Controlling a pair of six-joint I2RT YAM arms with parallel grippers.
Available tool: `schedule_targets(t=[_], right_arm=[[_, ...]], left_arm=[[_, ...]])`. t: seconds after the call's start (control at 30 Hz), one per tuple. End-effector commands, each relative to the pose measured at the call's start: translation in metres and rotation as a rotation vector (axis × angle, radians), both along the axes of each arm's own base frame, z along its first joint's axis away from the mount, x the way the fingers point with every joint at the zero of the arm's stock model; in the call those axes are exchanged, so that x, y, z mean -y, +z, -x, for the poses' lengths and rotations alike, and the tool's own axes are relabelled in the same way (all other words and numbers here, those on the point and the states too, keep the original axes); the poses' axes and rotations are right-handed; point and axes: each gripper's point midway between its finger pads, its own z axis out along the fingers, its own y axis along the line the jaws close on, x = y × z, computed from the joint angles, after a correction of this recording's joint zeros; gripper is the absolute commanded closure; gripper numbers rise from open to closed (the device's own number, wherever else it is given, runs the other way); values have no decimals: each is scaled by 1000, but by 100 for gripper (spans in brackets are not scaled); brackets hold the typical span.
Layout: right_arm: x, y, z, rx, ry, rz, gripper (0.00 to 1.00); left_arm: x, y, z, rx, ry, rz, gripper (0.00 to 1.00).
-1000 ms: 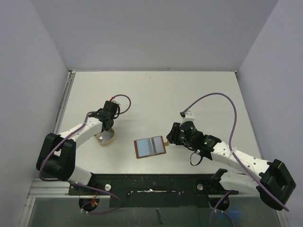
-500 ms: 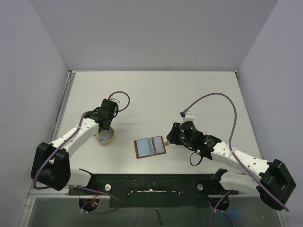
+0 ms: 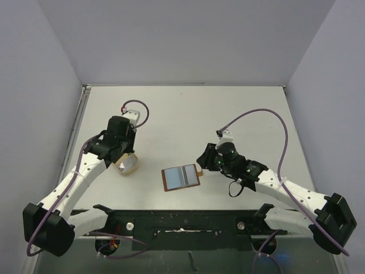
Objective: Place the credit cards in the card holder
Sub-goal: Pick up the credit card from the storage box, then insert the credit card into the card holder.
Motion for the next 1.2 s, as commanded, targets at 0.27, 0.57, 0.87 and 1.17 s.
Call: schedule_targets(t=[0.27,0.57,0.87,1.17], right_arm=[[-52,108,-12,201,130,-339,68],[-67,139,-7,252,204,-446,66],[-75,133,-7,219,229,-444,64],[-85,134,-4,211,284,-465,70]], left_arm=[[129,75,41,70,-429,759,100],[169,88,80,-63,-556,1203,100],[175,84,93,-131,-579,1339,100],[176,77,96,-166,-578,1354,100]])
